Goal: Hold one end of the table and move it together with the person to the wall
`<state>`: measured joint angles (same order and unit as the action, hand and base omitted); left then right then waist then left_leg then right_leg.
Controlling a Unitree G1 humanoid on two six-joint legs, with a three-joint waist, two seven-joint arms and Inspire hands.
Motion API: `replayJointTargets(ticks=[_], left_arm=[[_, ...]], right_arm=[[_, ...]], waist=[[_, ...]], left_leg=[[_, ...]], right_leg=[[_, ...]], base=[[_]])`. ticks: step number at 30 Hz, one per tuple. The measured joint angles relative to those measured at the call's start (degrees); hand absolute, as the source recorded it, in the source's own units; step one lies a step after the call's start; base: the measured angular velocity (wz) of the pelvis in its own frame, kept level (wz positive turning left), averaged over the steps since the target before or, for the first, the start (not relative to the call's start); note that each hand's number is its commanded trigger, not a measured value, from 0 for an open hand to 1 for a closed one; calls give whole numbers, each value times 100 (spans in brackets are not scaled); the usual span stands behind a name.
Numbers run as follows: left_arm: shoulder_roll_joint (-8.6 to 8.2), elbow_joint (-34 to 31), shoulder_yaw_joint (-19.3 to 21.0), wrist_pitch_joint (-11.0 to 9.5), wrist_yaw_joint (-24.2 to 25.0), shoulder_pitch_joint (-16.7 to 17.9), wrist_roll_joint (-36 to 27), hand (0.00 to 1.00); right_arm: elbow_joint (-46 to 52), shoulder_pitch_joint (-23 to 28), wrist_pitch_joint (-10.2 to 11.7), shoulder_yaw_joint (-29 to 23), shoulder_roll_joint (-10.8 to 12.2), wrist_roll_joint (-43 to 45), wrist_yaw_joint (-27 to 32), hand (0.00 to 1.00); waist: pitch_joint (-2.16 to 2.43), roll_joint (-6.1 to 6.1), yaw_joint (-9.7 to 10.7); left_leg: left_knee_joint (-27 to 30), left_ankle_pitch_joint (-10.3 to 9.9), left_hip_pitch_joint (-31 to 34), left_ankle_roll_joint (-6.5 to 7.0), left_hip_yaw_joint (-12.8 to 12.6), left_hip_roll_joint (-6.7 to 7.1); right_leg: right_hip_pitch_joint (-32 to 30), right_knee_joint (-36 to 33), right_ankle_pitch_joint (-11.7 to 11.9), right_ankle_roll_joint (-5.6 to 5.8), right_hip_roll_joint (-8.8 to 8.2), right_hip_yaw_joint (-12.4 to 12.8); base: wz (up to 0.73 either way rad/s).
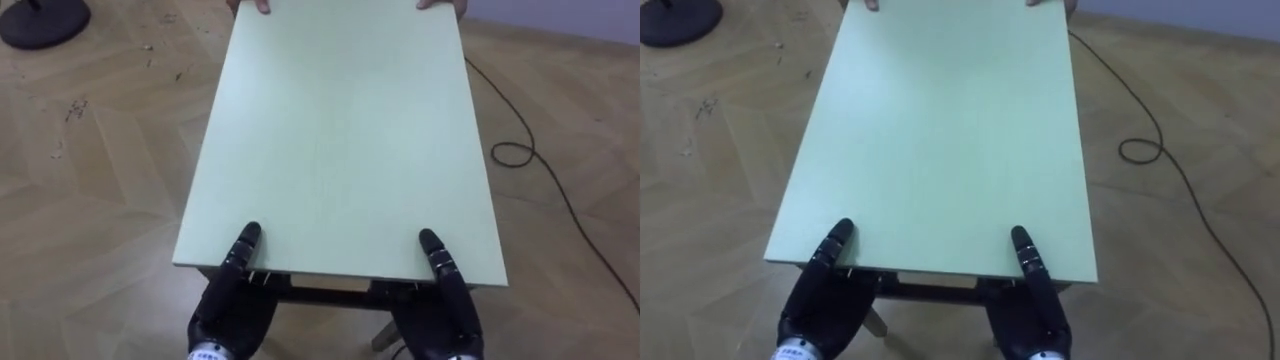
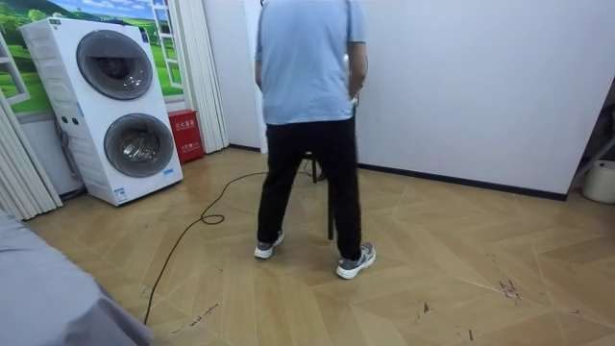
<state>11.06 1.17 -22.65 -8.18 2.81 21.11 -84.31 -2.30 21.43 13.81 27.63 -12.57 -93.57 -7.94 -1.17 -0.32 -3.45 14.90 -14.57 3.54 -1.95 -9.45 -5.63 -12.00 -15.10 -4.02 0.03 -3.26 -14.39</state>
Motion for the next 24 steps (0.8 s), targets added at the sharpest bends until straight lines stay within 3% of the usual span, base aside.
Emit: replayJointTargets(ticks=[4, 7, 9, 12, 18, 24], left_arm=[[9, -6, -1, 27, 5, -9, -15, 100], [0, -5, 2, 56, 5, -18, -17, 100], [-6, -4, -20, 73, 6, -33, -7, 100], [-23, -7, -60, 73, 11, -51, -8, 100], [-68, -7, -78, 44, 12, -27, -16, 100], [-117, -27, -42, 35, 76, 83, -37, 100]], right_arm=[[0, -1, -17, -31, -6, -9, -18, 100], [0, 0, -15, -45, -32, -9, -29, 100], [1, 9, -20, -95, -72, -21, -52, 100], [27, 2, -98, -237, -107, 23, -106, 100], [46, -5, -132, -295, -94, 151, -106, 100], [45, -50, -285, -412, -88, 323, -102, 100]], waist=[[-5, 39, 34], [-11, 75, 140], [-4, 108, 250], [16, 260, 325], [12, 419, 173], [6, 391, -176]], left_leg=[[74, 47, 145, -74, 437, -42], [39, 224, 235, -145, 462, -74], [-88, 463, 261, -158, 158, -90], [-365, 885, 302, -97, -675, -119], [-346, 975, 387, -98, -775, -157], [-352, 934, 436, -33, -692, -34]], right_leg=[[210, 132, -31, -32, -6, -450], [423, 171, -198, -111, -85, -932], [526, 180, -302, -119, -170, -1241], [652, 233, -400, -154, -290, -1836], [875, 196, -564, -162, -360, -2442], [894, 69, -636, -49, -499, -2529]], base=[[65], [98], [104], [97], [54], [18]])
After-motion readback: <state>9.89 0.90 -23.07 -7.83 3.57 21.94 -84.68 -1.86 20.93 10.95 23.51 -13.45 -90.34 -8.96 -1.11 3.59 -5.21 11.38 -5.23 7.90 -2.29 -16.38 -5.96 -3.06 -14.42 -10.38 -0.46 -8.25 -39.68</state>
